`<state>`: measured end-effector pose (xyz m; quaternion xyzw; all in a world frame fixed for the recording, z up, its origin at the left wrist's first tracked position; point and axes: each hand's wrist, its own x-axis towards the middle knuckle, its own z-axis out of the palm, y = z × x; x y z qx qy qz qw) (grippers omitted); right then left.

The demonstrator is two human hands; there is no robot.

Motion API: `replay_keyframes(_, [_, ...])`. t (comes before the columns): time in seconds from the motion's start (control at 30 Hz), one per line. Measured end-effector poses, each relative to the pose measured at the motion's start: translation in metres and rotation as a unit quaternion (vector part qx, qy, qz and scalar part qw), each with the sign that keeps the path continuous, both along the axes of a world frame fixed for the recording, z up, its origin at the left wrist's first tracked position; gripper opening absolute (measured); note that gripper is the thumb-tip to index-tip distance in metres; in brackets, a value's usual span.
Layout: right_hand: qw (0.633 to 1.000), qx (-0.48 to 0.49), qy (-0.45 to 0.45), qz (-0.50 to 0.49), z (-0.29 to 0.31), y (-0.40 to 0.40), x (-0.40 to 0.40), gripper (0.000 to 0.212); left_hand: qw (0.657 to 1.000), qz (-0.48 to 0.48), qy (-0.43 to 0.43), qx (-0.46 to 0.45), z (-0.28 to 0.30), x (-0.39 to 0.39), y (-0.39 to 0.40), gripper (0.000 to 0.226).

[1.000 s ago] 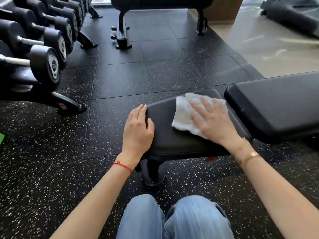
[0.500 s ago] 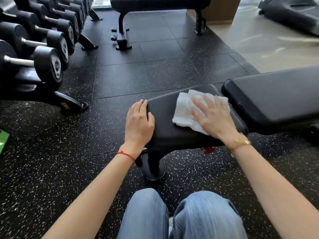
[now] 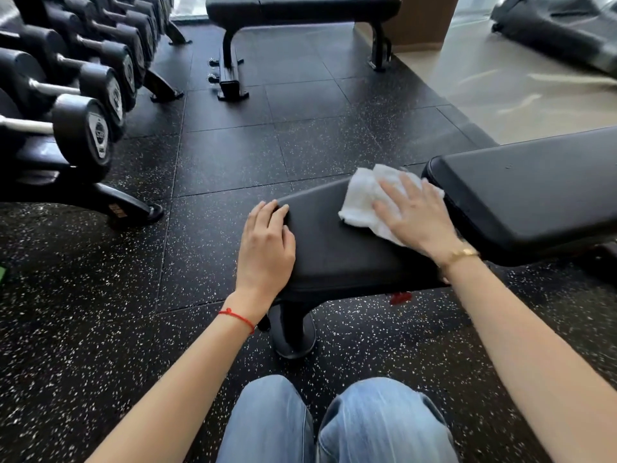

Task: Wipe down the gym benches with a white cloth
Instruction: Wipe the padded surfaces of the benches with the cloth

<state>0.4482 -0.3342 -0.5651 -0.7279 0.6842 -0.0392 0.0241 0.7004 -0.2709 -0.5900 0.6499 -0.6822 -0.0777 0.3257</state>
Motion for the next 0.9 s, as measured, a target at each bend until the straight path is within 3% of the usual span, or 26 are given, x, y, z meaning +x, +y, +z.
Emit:
replay_keyframes(0.13, [0.999, 0.011, -0.034, 0.035, 0.002, -0.032, 0.050, 0.057, 1.000, 0.002, 0.007, -0.004, -0.002, 0.000, -0.001, 0.041])
replay_keyframes(0.3, [0.982, -0.013, -0.044, 0.182, -0.008, 0.034, 0.031, 0.064, 1.000, 0.002, 0.009, -0.009, -0.001, 0.002, -0.001, 0.040])
replay_keyframes(0.5, [0.996, -0.014, -0.035, 0.078, 0.001, 0.029, -0.001, 0.057, 1.000, 0.001, 0.020, -0.018, -0.002, 0.004, -0.001, 0.039])
replay_keyframes(0.67, [0.969, -0.124, -0.004, 0.214, -0.022, 0.098, 0.015, 0.055, 0.999, -0.003, 0.036, -0.016, -0.002, 0.005, 0.001, 0.039])
replay_keyframes(0.9, [0.947, -0.186, 0.067, 0.254, -0.038, 0.111, 0.042, 0.059, 1.000, -0.010, 0.028, -0.005, 0.000, 0.007, 0.002, 0.041])
